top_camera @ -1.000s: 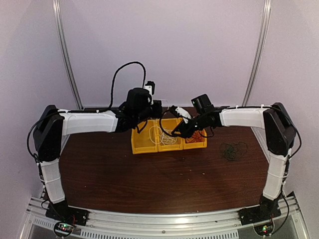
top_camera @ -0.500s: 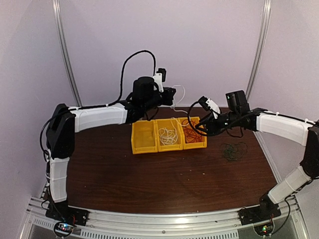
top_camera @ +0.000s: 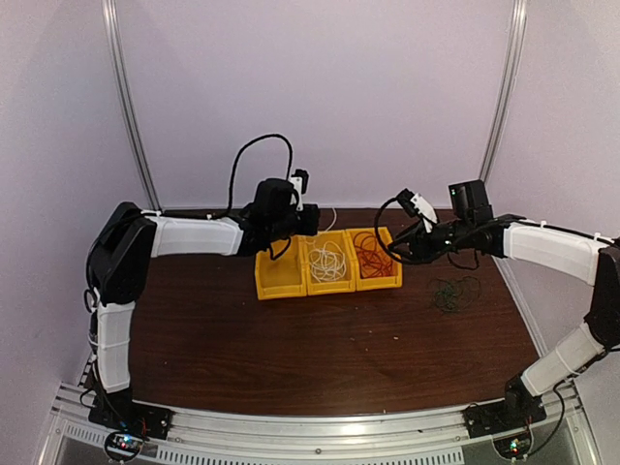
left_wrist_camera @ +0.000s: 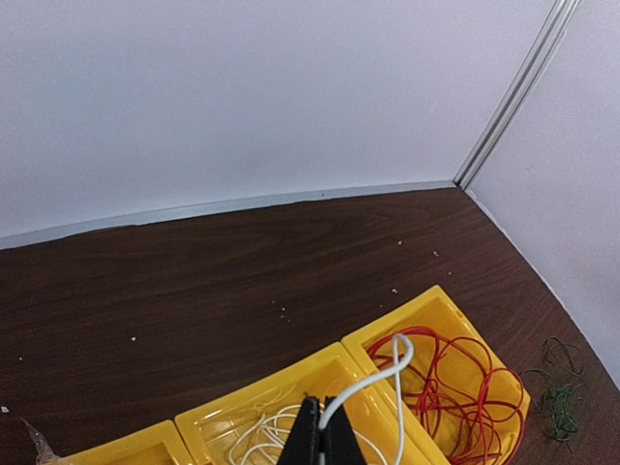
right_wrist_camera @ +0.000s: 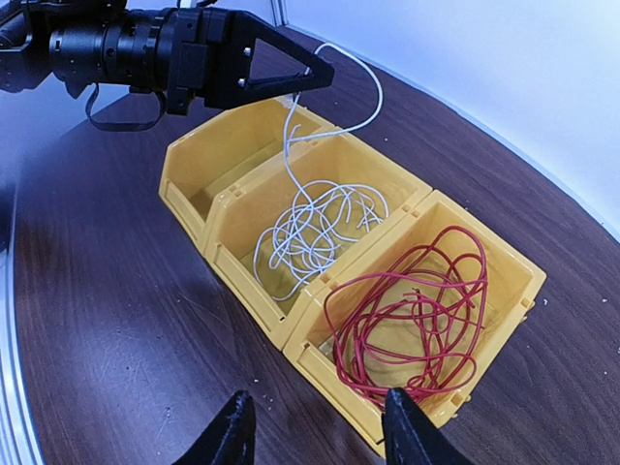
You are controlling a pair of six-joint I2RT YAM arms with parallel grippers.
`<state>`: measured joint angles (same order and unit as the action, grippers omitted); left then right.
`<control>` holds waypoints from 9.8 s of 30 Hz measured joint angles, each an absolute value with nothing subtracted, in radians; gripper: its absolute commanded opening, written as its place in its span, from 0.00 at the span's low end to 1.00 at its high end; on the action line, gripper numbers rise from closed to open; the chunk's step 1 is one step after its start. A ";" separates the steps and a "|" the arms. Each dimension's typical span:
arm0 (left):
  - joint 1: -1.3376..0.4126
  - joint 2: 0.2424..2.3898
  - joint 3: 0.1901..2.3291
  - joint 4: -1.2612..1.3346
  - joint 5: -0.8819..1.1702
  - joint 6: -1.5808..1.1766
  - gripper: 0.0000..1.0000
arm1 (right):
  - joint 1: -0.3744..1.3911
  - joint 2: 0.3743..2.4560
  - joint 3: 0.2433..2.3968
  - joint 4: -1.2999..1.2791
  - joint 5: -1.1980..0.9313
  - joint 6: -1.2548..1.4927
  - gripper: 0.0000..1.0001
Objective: Untangle the cables
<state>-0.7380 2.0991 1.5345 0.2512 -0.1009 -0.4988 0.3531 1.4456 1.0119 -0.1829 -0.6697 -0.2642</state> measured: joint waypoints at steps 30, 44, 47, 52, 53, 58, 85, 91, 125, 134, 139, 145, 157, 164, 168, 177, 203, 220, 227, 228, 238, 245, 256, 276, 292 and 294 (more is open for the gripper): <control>-0.741 2.211 1.581 0.166 -0.015 -0.598 0.27 | 0.293 1.470 1.007 -0.169 -0.737 -0.255 0.47; -0.741 2.127 1.583 0.118 -0.022 -0.549 0.55 | 0.113 1.470 1.065 -0.285 -0.757 -0.315 0.49; -0.741 2.044 1.575 0.116 -0.023 -0.521 0.59 | 0.044 1.469 1.072 -0.339 -0.749 -0.367 0.50; -0.741 1.911 1.553 0.129 -0.023 -0.488 0.60 | -0.051 1.478 1.072 -0.433 -0.731 -0.443 0.51; -0.741 1.887 1.539 0.138 -0.022 -0.485 0.59 | -0.067 1.485 1.072 -0.450 -0.726 -0.456 0.51; -0.741 1.799 1.416 0.157 -0.017 -0.480 0.55 | -0.112 1.509 1.048 -0.509 -0.669 -0.519 0.52; -0.876 1.658 1.052 0.164 0.068 -0.458 0.53 | -0.126 1.662 1.006 -0.636 -0.528 -0.733 0.48; -0.883 1.659 1.052 0.165 0.068 -0.458 0.53 | -0.126 1.714 1.010 -0.615 -0.540 -0.732 0.30; -1.082 1.817 1.177 0.611 0.139 -0.339 0.54 | 0.183 1.316 1.492 -1.037 -0.968 -0.699 0.00; -1.082 1.824 1.191 0.758 0.176 -0.333 0.46 | 0.303 1.316 1.449 -0.999 -0.973 -0.636 0.00; -1.082 1.845 1.217 0.819 0.223 -0.350 0.40 | 0.325 1.315 1.421 -0.974 -0.971 -0.614 0.00; -1.082 1.902 1.322 0.785 0.242 -0.374 0.19 | 0.343 1.312 1.402 -0.950 -0.967 -0.597 0.00; -1.082 1.911 1.353 0.699 0.247 -0.411 0.00 | 0.348 1.280 1.290 -0.866 -0.965 -0.578 0.54; -1.082 1.827 1.351 0.639 0.249 -0.440 0.00 | 0.402 1.357 1.190 -0.672 -1.037 -0.506 0.24; -1.082 1.727 1.316 0.623 0.227 -0.447 0.00 | 0.428 1.433 1.178 -0.564 -1.064 -0.480 0.18; -1.082 1.425 1.190 0.517 -0.009 -0.344 0.00 | 0.405 1.473 1.035 -0.453 -1.066 -0.494 0.04; -1.091 1.080 1.301 -0.012 -0.495 0.053 0.00 | -0.022 1.699 1.009 -0.622 -0.973 -0.793 0.20; -1.087 1.164 1.288 -0.031 -0.332 -0.121 0.00 | 0.244 1.364 1.197 -0.781 -0.994 -0.775 0.64; -1.087 1.166 1.275 -0.019 -0.272 -0.172 0.00 | 0.405 1.396 1.365 -0.560 -1.038 -0.514 0.66; -1.087 1.170 1.267 -0.014 -0.261 -0.179 0.00 | 0.418 1.412 1.380 -0.530 -1.035 -0.484 0.66; -1.087 1.262 1.200 0.029 -0.180 -0.255 0.00 | 0.602 1.506 1.438 -0.415 -1.031 -0.341 0.67; -1.087 1.275 1.198 0.058 -0.155 -0.273 0.00 | 0.668 1.528 1.476 -0.413 -1.029 -0.318 0.67; -1.087 1.275 1.198 0.078 -0.125 -0.284 0.00 | 0.712 1.632 1.548 -0.344 -1.010 -0.256 0.40; -1.087 1.156 0.934 0.133 -0.135 -0.258 0.63 | 0.723 1.606 1.616 -0.405 -1.028 -0.255 0.00; -1.087 1.233 0.767 0.318 -0.112 -0.149 0.55 | 0.717 1.579 1.696 -0.454 -1.019 -0.255 0.00; -1.087 1.256 0.781 0.331 -0.112 -0.139 0.52 | 0.717 1.579 1.696 -0.454 -1.019 -0.254 0.00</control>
